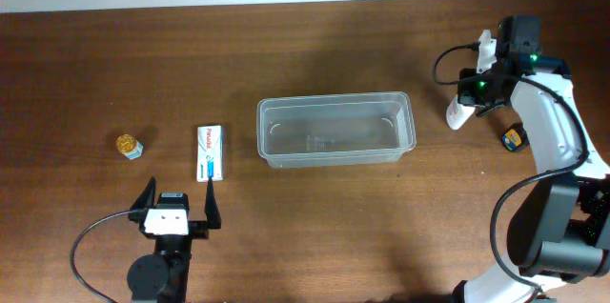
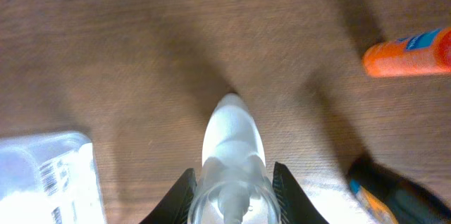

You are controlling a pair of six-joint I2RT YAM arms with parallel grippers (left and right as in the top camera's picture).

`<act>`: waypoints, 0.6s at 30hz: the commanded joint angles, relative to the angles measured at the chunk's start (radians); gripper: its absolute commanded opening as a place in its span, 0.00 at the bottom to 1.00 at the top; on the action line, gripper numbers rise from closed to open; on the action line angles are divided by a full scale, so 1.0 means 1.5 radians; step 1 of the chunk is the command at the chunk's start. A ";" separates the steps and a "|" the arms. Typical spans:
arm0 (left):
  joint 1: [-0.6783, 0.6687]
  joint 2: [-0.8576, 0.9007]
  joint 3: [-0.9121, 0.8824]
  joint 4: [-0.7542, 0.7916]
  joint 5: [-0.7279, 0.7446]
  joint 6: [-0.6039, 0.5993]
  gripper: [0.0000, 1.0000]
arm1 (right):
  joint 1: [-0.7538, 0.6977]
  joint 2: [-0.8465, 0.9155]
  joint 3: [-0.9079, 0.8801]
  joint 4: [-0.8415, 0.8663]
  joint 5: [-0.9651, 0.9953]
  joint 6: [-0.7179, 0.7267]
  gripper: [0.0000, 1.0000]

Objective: Pack container
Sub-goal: 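Lift the white spray bottle and carry it left over the container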

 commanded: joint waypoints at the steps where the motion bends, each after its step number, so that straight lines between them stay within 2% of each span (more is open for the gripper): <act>1: 0.003 -0.004 -0.002 -0.003 0.008 0.010 0.99 | -0.003 0.008 0.058 -0.028 -0.035 0.006 0.22; 18: 0.003 -0.004 -0.002 -0.003 0.008 0.010 0.99 | 0.014 0.003 0.441 -0.447 -0.101 0.005 0.23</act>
